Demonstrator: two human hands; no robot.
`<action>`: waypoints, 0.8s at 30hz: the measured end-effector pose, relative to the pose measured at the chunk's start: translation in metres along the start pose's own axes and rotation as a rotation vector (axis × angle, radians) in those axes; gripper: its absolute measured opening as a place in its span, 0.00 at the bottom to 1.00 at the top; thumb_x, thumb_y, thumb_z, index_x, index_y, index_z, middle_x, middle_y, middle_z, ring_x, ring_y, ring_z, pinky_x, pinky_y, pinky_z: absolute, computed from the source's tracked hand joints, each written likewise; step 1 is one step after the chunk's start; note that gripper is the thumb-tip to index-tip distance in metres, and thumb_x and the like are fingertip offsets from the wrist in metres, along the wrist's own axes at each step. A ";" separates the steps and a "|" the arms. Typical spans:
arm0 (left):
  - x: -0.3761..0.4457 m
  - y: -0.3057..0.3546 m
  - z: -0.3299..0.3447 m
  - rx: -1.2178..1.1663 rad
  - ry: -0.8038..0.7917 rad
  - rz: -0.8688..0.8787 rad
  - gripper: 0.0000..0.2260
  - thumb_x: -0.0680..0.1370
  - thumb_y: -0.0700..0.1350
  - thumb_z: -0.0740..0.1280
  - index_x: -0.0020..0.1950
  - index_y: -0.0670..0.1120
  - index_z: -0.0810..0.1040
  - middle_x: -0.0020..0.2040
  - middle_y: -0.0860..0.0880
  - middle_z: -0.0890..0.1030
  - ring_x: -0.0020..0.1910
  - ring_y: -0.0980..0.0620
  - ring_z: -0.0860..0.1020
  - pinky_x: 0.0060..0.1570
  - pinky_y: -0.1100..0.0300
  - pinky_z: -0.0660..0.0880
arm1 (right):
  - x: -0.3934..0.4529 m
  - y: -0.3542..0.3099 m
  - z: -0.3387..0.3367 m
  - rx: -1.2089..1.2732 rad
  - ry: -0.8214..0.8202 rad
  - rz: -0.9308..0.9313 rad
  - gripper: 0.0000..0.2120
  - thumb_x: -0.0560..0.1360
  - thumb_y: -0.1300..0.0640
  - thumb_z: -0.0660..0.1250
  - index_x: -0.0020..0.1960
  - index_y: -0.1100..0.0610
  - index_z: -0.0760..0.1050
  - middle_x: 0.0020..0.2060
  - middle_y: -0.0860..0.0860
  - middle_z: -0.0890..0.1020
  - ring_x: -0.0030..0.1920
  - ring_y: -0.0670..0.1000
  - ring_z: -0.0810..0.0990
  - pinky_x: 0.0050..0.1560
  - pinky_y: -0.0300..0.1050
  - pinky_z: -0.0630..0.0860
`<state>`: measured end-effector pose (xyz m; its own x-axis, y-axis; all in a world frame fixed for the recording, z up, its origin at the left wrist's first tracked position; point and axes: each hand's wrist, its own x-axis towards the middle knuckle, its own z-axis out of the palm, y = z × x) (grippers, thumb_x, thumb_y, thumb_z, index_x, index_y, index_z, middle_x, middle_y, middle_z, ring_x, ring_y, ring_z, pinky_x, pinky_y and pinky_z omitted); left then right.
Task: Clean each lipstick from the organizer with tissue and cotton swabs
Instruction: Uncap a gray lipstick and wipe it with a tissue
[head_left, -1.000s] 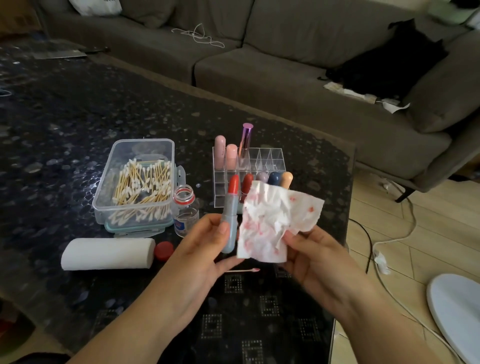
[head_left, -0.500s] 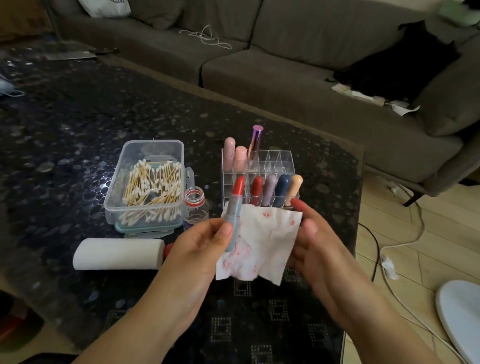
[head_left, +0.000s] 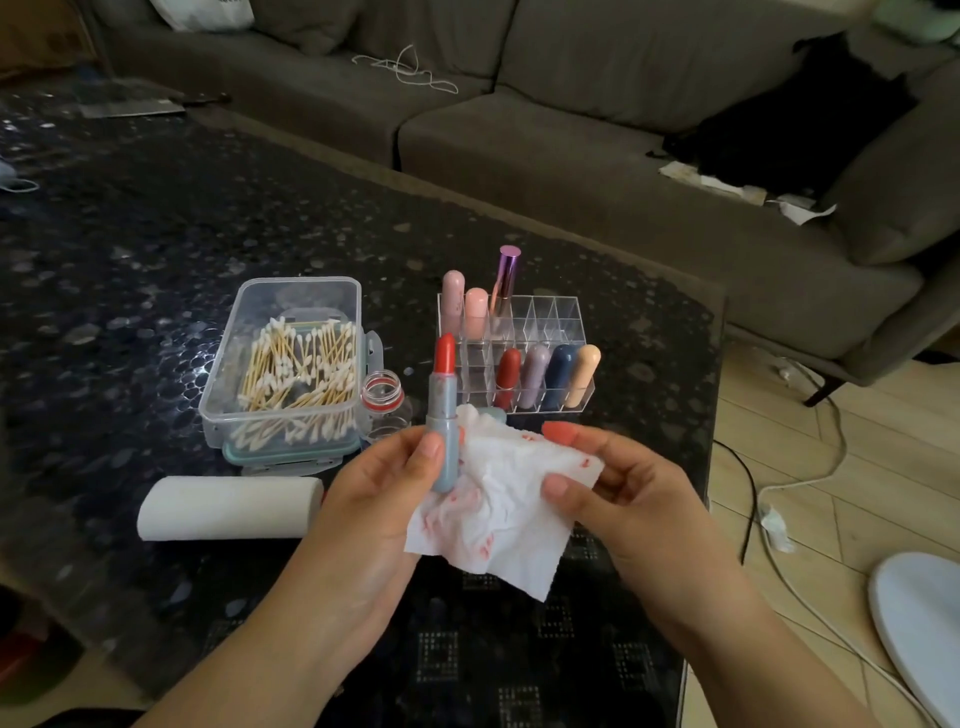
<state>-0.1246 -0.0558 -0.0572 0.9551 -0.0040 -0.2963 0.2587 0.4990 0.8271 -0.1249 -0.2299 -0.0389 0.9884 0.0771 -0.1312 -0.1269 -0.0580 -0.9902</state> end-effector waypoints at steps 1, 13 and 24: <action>0.000 0.000 0.000 0.024 -0.001 0.020 0.11 0.65 0.48 0.67 0.43 0.45 0.83 0.40 0.49 0.84 0.40 0.55 0.82 0.48 0.56 0.75 | 0.000 0.000 0.000 -0.029 0.021 -0.010 0.12 0.71 0.64 0.69 0.49 0.48 0.80 0.43 0.42 0.85 0.46 0.42 0.83 0.44 0.35 0.79; -0.008 -0.011 0.006 0.226 -0.151 0.137 0.03 0.71 0.52 0.72 0.40 0.54 0.82 0.38 0.50 0.81 0.37 0.53 0.77 0.44 0.58 0.73 | 0.003 0.002 0.010 -0.194 0.326 -0.196 0.04 0.73 0.57 0.69 0.42 0.49 0.81 0.38 0.45 0.84 0.39 0.43 0.82 0.41 0.38 0.79; -0.010 -0.014 0.006 0.171 -0.272 0.122 0.08 0.69 0.51 0.67 0.44 0.53 0.83 0.37 0.50 0.80 0.34 0.53 0.76 0.40 0.62 0.76 | 0.005 0.000 0.018 0.334 -0.094 -0.043 0.13 0.73 0.55 0.65 0.48 0.66 0.77 0.38 0.65 0.79 0.35 0.60 0.76 0.39 0.53 0.76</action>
<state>-0.1365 -0.0680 -0.0628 0.9780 -0.1960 -0.0711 0.1388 0.3578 0.9234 -0.1214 -0.2112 -0.0408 0.9834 0.1641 -0.0773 -0.1209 0.2751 -0.9538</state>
